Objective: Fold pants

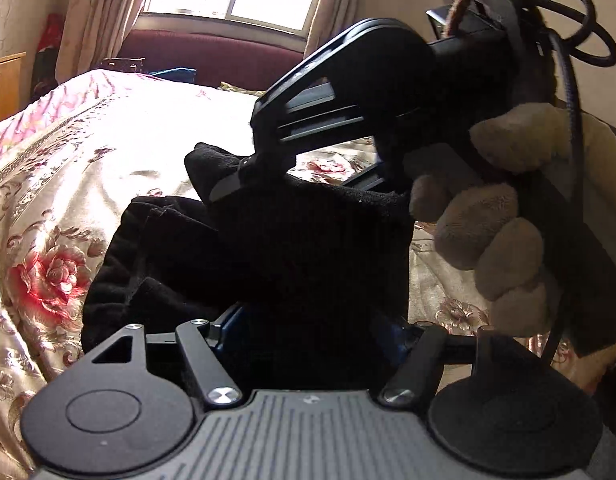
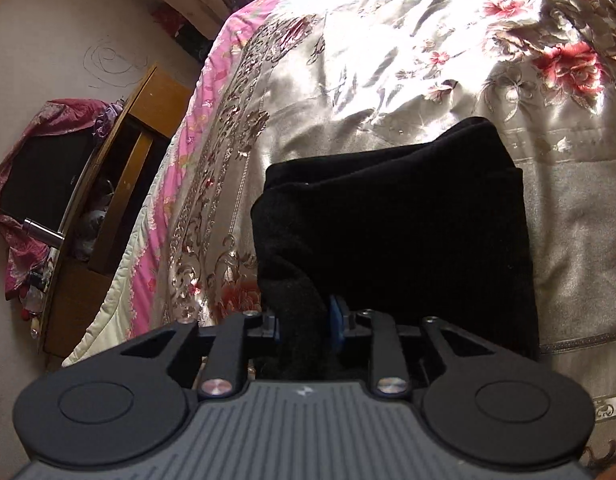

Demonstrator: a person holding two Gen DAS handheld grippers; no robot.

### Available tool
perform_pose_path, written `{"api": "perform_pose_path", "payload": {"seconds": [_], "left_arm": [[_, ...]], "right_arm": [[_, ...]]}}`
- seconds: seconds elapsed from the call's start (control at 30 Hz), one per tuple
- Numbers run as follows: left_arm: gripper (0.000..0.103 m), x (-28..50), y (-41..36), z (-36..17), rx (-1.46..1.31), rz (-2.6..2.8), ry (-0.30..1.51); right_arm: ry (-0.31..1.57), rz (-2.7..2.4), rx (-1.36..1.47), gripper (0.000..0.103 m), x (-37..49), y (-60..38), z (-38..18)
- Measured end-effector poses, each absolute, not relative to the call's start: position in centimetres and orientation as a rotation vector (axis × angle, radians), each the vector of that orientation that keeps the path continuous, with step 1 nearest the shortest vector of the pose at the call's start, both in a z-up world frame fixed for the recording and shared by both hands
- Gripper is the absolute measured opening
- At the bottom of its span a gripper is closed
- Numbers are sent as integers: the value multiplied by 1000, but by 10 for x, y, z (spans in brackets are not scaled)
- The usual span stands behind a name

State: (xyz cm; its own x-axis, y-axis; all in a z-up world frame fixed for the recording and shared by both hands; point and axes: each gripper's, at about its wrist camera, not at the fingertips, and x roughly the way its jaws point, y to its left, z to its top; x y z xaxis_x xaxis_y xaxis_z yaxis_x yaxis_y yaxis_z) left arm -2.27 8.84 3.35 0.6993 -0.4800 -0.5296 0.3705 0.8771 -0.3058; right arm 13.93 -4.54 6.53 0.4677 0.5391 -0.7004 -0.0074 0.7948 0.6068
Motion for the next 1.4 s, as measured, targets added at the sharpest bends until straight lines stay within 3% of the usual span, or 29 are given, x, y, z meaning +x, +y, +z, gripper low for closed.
{"api": "perform_pose_path", "payload": {"seconds": [0.3,0.5,0.63,0.73,0.8,0.97,1.07,1.13,1.2,1.27,1.37,1.4], "left_arm": [[82,-19,113,29,-353,-440,746],[82,-14,128,22,-520,-437,829],[82,-16,131,19,-543,-408,831],[82,-15,127,21,-515,-405,825],[82,-15,125,22,-483,-406,815],[82,-12,122,20,-455,-422,823],[82,-9,124,18,-454,-426,825],[82,-8,124,17,-458,-438,828],[82,-8,124,17,-460,-454,823],[82,-9,122,17,-449,-460,821],[82,-11,118,19,-414,-467,816],[82,-12,117,19,-405,-468,811]], "right_arm": [[914,498,543,29,115,-81,113],[928,444,458,29,109,-93,87],[881,517,304,30,125,-71,86],[803,636,60,39,145,-39,98],[786,710,-93,38,159,-17,101],[908,873,-297,38,190,19,86],[991,899,-375,30,200,29,75],[1028,906,-407,7,206,29,72],[1070,922,-419,3,211,29,77],[1055,950,-456,4,210,30,85],[977,963,-538,13,210,38,93],[1011,975,-542,21,216,43,90]]}}
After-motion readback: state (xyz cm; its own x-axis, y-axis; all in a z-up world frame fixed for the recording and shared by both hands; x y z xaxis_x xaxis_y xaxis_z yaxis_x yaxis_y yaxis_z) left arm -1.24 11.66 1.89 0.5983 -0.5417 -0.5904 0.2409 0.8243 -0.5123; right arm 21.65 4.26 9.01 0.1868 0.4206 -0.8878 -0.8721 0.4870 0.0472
